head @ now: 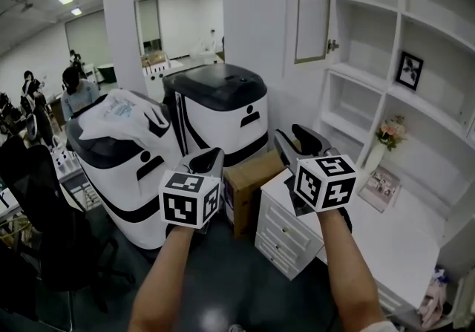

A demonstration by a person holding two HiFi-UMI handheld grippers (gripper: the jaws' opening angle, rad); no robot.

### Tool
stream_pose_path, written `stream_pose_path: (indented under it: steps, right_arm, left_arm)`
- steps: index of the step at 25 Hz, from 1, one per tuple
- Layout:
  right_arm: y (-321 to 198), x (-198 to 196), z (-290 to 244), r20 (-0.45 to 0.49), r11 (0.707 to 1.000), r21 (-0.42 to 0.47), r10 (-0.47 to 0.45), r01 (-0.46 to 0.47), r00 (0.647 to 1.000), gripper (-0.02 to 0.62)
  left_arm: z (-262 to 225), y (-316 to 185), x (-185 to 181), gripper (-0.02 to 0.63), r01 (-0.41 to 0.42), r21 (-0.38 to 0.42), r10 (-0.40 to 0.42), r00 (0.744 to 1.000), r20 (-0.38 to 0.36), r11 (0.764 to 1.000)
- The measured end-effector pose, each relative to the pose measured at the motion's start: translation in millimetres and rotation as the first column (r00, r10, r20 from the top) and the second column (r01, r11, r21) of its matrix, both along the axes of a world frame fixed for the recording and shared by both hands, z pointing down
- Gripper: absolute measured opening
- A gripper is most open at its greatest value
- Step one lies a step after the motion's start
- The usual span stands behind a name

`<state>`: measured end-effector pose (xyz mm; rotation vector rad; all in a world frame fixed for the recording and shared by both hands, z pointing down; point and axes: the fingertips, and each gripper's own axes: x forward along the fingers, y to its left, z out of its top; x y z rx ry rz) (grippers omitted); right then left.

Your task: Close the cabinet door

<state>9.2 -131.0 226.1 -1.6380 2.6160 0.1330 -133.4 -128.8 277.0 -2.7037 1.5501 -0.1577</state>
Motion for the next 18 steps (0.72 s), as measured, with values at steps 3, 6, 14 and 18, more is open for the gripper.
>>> stream_pose_path:
  steps: [3, 6, 14, 18]
  right_arm:
    - [-7, -10, -4, 0.001, 1.000, 0.007, 0.005, -0.005, 1.000, 0.198]
    - [-12, -16, -7, -0.006, 1.000, 0.011, 0.012, -0.012, 1.000, 0.210]
    - [-28, -14, -12, -0.001, 0.999, 0.027, 0.034, -0.034, 0.999, 0.224]
    - [-41, -8, -13, 0.003, 0.999, 0.033, 0.042, -0.043, 0.999, 0.235]
  left_arm:
    - [-1, -9, -8, 0.000, -0.010, 0.004, 0.010, 1.000, 0.000, 1.000]
    - [-4, -17, -10, 0.000, -0.020, 0.012, 0.020, 1.000, -0.002, 1.000]
    - [-2, -37, -8, 0.000, -0.042, 0.011, 0.042, 0.999, -0.011, 0.999]
    - [-2, -52, 1, 0.000, -0.056, 0.016, 0.056, 0.998, -0.002, 0.998]
